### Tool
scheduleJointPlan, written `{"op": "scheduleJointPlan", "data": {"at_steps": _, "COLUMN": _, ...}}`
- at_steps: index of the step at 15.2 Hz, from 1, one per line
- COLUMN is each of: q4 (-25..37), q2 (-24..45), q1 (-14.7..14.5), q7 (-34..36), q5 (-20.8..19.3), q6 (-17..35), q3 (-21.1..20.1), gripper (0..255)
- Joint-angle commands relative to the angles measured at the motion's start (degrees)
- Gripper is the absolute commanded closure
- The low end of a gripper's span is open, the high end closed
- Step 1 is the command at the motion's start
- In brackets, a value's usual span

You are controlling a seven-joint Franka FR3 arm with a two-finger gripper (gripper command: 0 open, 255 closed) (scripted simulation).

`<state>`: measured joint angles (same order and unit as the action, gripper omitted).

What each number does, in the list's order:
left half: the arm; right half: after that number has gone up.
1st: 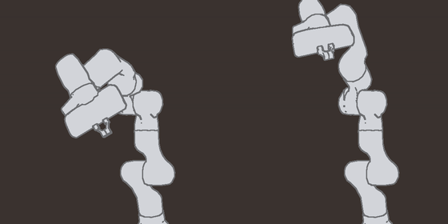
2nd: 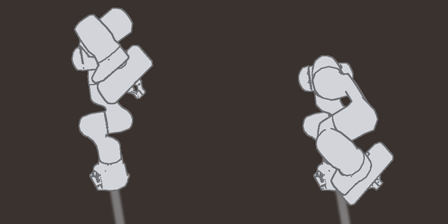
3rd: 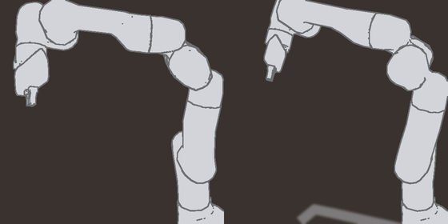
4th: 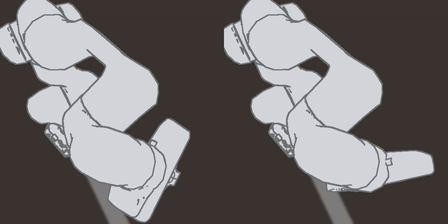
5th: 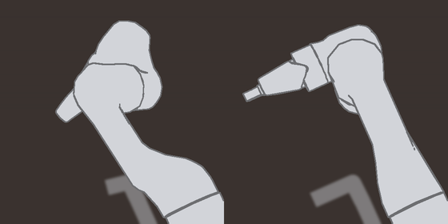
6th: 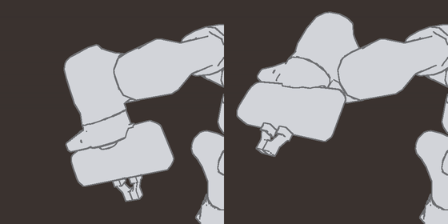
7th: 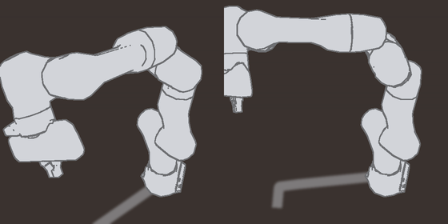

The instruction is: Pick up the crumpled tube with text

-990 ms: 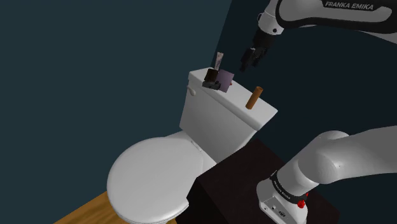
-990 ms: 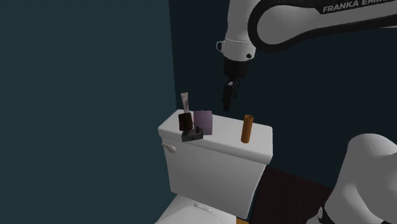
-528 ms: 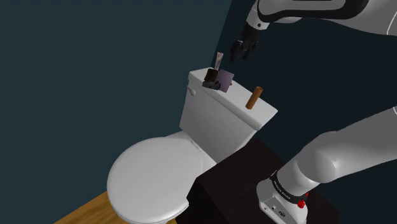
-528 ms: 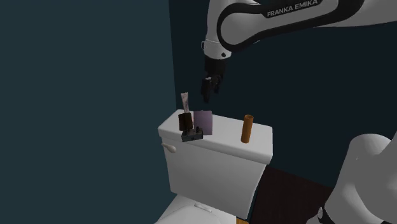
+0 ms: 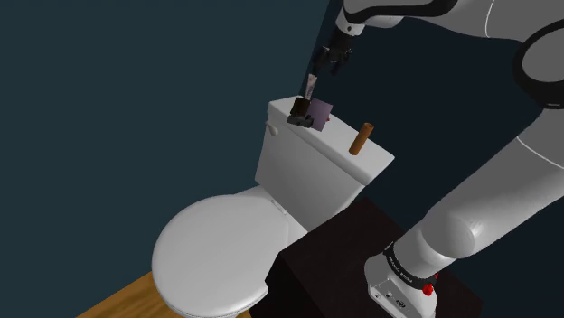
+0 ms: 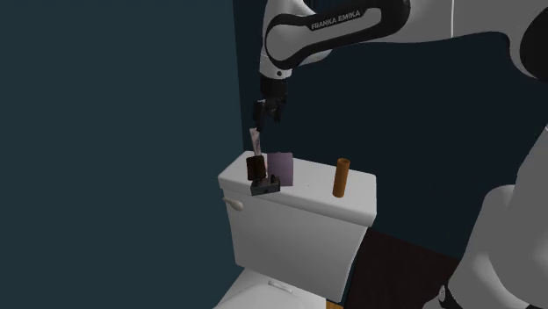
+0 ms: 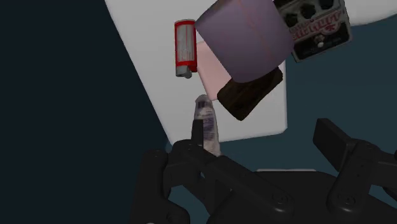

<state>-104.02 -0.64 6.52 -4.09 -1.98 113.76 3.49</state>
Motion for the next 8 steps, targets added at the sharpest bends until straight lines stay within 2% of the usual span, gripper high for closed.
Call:
{"op": "scheduleJointPlan", "data": {"at_steps": 1, "q4": 4.29, "q2": 4.07, "q1": 0.57, "q7": -0.02, "q5": 0.99, "q6": 0.41, "q3": 0.58, "gripper": 0}}
{"op": "scheduleJointPlan", "data": {"at_steps": 7, "q4": 21.31, "q2": 17.48, "q1": 2.71, "q7": 0.14, "q5": 4.44, "q6": -1.58, "q3": 1.8, "gripper": 0}}
{"op": "scheduleJointPlan", "data": {"at_steps": 8, "q4": 21.51, "q2": 17.62, "q1": 2.75, "q7": 0.14, "q5": 4.47, "q6": -1.62, "q3": 1.79, "gripper": 0}}
